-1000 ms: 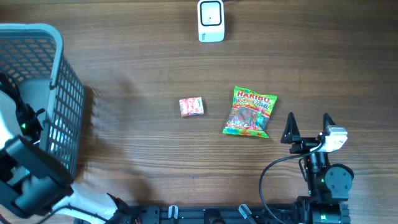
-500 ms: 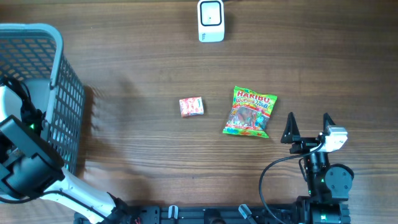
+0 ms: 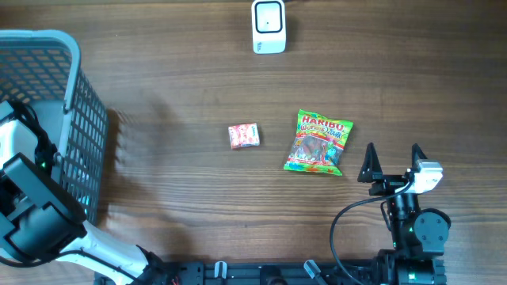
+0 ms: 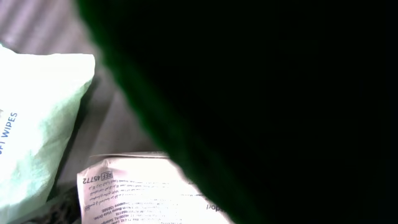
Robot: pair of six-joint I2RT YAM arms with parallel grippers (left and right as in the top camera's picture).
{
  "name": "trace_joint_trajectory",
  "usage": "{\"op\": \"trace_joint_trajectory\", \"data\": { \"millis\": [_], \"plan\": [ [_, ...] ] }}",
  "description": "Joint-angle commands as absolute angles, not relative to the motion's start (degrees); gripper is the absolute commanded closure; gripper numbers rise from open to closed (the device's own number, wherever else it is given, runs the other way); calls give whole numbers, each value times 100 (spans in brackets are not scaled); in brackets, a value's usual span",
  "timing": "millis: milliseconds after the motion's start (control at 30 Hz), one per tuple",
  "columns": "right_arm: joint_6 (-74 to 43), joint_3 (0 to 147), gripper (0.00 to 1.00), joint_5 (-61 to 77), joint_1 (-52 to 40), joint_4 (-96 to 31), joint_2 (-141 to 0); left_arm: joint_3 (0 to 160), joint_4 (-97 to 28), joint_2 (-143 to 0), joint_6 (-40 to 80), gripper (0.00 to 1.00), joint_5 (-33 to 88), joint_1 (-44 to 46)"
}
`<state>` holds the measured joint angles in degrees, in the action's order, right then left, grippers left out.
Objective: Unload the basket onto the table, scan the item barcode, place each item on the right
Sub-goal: 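Reach the left gripper into the basket and grasp the white Hansaplast box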
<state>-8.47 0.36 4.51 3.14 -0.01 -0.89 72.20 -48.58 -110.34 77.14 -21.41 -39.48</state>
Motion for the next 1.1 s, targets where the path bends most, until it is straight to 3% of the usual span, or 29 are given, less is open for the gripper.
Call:
{"op": "trace_joint_trajectory", "data": {
  "millis": [0,267,533,833,967,1067],
  "plan": [
    [-786,30,0,499,296,16,-54,6810,-5061,-11489,7352,31,-1741,-3975],
    [-788,30,0,499,296,16,-54,6827,-5293,-10471,7218,33,-1741,-3975],
    [-786,30,0,499,296,16,-54,6827,-5452,-8267,7185,32,-1697,-3975],
    [-788,30,0,499,296,14,-54,6827,-4825,-4790,6919,29,-1033,-3975],
    [-786,30,0,499,296,14,-54,6827,-4595,-3828,6921,29,-701,-3959],
    [-786,30,0,499,296,14,-54,6825,-4589,-3671,6917,28,211,-3959]
  ]
}}
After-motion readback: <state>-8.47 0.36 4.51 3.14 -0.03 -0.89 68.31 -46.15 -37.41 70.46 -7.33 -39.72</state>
